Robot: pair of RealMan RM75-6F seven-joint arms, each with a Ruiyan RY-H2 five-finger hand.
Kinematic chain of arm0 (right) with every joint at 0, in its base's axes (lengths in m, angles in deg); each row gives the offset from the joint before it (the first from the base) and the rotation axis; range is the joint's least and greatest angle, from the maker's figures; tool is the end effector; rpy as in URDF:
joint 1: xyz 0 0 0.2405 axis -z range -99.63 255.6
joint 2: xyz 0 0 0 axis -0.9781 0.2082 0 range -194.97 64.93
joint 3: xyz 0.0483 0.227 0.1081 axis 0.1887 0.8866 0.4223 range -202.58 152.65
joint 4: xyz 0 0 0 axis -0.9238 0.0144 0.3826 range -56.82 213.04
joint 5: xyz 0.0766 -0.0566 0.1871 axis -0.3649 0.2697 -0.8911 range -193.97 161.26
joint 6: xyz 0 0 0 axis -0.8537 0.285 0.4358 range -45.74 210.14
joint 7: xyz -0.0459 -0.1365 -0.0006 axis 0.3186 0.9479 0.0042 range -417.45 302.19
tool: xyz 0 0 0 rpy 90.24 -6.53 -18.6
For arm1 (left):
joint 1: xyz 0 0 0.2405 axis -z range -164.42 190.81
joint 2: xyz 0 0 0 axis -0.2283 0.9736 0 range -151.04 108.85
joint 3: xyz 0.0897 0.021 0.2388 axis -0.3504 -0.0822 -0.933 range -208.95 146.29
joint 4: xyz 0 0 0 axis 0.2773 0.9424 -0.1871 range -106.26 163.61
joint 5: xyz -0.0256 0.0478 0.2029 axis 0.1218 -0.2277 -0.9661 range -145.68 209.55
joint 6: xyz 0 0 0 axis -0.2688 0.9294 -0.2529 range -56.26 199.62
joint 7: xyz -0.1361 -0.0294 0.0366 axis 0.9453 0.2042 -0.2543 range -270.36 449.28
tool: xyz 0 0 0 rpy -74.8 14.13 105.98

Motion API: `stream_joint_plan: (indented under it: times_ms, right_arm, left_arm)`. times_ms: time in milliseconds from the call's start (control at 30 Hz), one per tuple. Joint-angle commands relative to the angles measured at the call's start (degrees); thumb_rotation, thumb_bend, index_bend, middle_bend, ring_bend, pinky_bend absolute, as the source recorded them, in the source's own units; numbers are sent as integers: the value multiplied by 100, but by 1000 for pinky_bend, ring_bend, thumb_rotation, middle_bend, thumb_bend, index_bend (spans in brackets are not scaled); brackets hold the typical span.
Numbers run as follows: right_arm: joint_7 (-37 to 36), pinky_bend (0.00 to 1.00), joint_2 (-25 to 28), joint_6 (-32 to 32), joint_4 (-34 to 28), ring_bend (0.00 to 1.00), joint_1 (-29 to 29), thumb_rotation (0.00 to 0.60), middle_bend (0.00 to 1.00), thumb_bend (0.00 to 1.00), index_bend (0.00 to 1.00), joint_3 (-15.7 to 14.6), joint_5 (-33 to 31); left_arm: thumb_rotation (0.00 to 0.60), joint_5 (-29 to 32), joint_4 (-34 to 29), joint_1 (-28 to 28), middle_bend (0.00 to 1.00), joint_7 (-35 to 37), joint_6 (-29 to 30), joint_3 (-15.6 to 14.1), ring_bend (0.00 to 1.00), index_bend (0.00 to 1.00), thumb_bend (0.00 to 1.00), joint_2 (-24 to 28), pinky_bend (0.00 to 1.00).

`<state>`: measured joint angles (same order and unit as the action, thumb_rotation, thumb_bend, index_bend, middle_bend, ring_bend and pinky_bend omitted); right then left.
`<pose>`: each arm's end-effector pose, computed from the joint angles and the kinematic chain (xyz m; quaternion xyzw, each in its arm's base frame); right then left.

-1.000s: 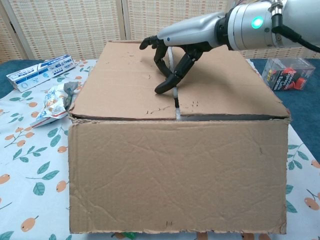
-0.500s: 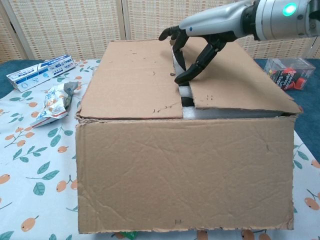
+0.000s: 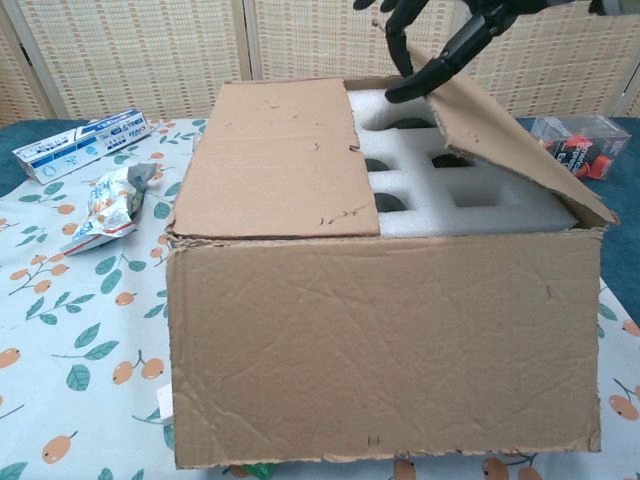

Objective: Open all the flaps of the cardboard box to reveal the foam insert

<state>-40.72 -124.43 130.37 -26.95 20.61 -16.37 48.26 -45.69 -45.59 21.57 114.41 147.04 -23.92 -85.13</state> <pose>-0.0626 -0.3607 0.1038 0.8212 -0.2393 0.3632 0.3693 -0.3795 0.2220 0.2059 -0.5111 -0.4568 -0.4128 0.5998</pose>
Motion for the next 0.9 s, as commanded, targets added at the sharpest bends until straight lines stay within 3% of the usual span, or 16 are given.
stream_joint_plan:
  times_ms: [33, 533, 900]
  right_arm:
    - [-299, 0, 292, 242, -197, 0, 274, 273, 0, 221, 543, 42, 335]
    - [-1335, 0, 1345, 1126, -444, 0, 1428, 272, 0, 221, 543, -127, 1336]
    - [-2559, 0, 1495, 1885, 336, 0, 2298, 274, 0, 221, 478, -399, 2216]
  left_arm:
    - [600, 28, -12, 39, 0, -134, -54, -1, 0, 0, 559, -39, 0]
    - [600, 178, -32, 177, 0, -602, -261, 33, 0, 0, 559, -146, 0]
    - [600, 326, 9, 300, 0, -876, -470, 66, 0, 0, 559, -242, 0]
